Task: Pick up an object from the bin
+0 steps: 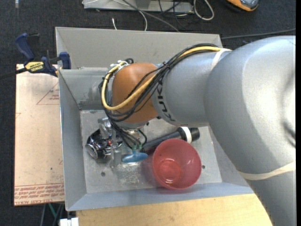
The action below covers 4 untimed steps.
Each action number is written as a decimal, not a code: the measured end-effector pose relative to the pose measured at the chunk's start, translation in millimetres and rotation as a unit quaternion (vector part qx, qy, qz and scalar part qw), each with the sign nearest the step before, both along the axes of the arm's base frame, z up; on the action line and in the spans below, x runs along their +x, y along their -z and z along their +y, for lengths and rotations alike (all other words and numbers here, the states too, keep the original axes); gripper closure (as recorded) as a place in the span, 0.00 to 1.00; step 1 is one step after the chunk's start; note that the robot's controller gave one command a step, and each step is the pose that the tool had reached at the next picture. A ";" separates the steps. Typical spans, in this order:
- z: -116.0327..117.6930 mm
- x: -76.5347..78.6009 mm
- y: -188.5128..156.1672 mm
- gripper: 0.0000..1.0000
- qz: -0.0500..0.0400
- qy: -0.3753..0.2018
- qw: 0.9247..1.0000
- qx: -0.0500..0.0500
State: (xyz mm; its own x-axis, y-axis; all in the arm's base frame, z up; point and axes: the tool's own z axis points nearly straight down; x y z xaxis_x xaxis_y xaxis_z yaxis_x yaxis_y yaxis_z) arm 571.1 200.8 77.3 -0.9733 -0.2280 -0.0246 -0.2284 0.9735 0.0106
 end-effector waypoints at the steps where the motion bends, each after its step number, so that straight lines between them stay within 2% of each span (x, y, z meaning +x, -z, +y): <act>1: -1.3 1.8 -2.5 1.00 -0.005 0.008 1.000 0.003; 4: -1.5 1.0 -16.9 1.00 -0.004 0.010 1.000 0.003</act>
Offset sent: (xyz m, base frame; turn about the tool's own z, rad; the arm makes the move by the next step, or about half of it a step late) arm 0.0000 0.0000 0.0000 0.0000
